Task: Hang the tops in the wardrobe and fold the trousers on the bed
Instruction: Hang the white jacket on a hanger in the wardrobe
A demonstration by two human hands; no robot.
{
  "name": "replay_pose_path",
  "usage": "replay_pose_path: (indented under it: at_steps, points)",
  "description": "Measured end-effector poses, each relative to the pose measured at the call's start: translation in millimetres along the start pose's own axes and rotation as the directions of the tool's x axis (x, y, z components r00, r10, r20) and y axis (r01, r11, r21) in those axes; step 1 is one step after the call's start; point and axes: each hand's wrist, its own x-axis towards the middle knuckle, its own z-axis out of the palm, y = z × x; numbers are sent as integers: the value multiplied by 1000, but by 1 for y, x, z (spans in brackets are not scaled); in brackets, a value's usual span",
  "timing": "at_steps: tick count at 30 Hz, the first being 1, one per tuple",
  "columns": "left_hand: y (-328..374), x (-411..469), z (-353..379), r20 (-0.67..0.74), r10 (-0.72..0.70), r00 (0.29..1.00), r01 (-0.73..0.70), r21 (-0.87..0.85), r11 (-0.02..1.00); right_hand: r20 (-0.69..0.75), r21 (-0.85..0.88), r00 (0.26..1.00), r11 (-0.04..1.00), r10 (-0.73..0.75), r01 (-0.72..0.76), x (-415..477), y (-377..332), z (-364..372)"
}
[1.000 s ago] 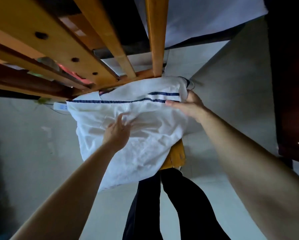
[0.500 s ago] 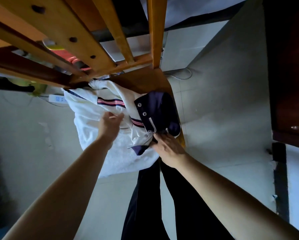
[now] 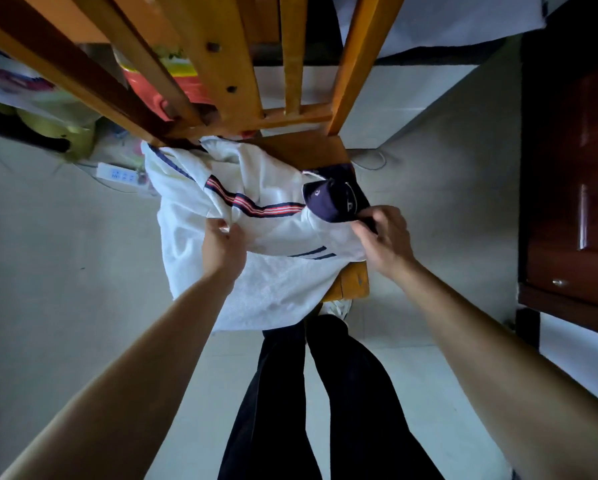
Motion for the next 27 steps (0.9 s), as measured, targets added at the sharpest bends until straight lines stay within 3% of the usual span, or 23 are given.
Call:
replay_pose_path:
  at_steps: [3, 7, 9, 11, 13, 16, 22, 24, 27]
  points:
    - [-5, -15, 1, -41, 4, 999, -4, 6, 1000, 68, 98, 996, 993, 60, -67, 10, -4, 13]
    - [-9, -51, 10, -187, 212, 959, -210, 29, 977, 222, -39, 969, 992, -110, 122, -8, 3, 38]
    - [-10, -65, 20, -63, 232, 971, -229, 60, 972, 348, -73, 936, 994, -49, 79, -18, 7, 46]
    - [-11, -69, 30, 79, 174, 982, -184, 144, 972, 389, 30, 919, 996, 69, -87, -22, 9, 48]
    - [-14, -66, 36, 135, 142, 981, -175, 277, 945, 276, 104, 947, 975, 163, -198, -19, 8, 48]
    - [-24, -58, 35, 192, 129, 973, -192, 356, 915, 71, 64, 967, 967, 244, -248, -1, 6, 43]
    - [-41, -41, 16, 167, 84, 982, -149, 436, 888, 118, 156, 944, 934, 307, -323, 24, -16, 45]
    - [-44, -38, 3, 159, 51, 986, -114, 419, 901, 81, 120, 964, 958, 251, -260, 21, -30, 44]
    - [-45, -47, -21, 149, 59, 987, -111, 371, 922, 72, -89, 997, 996, 39, -32, 7, -54, 31]
